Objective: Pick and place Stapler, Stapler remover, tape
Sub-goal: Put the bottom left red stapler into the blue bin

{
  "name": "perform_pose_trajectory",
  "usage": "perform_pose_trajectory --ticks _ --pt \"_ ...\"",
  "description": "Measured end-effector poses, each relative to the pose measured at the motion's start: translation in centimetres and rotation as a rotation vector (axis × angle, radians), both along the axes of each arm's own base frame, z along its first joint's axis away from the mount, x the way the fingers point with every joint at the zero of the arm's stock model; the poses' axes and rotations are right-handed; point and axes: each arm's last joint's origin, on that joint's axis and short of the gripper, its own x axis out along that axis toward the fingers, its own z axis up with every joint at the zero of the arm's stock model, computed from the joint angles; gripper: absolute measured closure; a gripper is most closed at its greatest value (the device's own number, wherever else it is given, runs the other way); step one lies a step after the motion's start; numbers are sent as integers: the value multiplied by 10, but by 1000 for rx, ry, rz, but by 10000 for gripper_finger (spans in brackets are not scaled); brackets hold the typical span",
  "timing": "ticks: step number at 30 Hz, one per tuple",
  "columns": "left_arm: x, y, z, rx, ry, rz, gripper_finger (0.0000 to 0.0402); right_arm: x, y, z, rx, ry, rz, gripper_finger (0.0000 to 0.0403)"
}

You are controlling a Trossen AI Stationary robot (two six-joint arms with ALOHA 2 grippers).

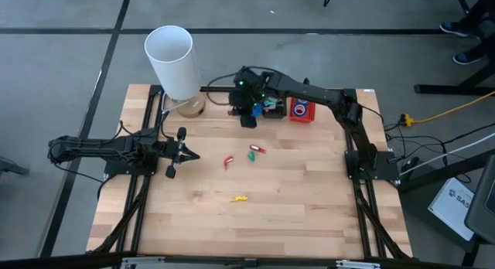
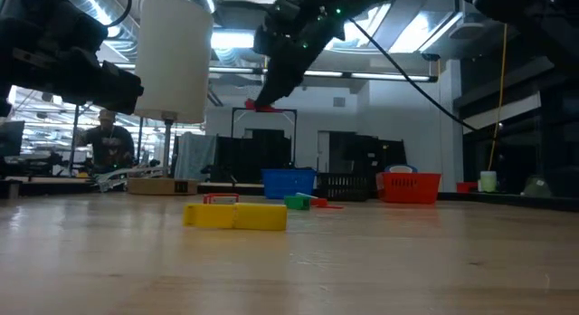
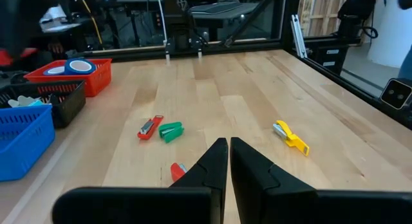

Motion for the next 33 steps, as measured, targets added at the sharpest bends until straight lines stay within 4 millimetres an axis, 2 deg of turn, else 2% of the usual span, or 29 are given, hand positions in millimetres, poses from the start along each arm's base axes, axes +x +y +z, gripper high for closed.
perform_pose_trajectory --ticks 10,13,17,21,26,29,33 --pt "0 0 0 0 0 0 386 -28 -75 -4 -9 -25 -173 340" --pt "0 0 0 0 0 0 386 -37 -94 -13 4 -32 -237 340" --pt "0 0 0 0 0 0 386 -47 -115 -35 45 -66 -344 340" --pt "0 0 0 0 0 0 386 -54 -123 -60 133 -86 -396 340" --pt "0 0 0 0 0 0 386 -62 -118 -90 197 -57 -394 340" --pt "0 0 0 0 0 1 386 -64 -117 -98 226 -63 -425 340" --pt "0 1 0 7 5 39 386 -63 -120 -97 216 -93 -431 327"
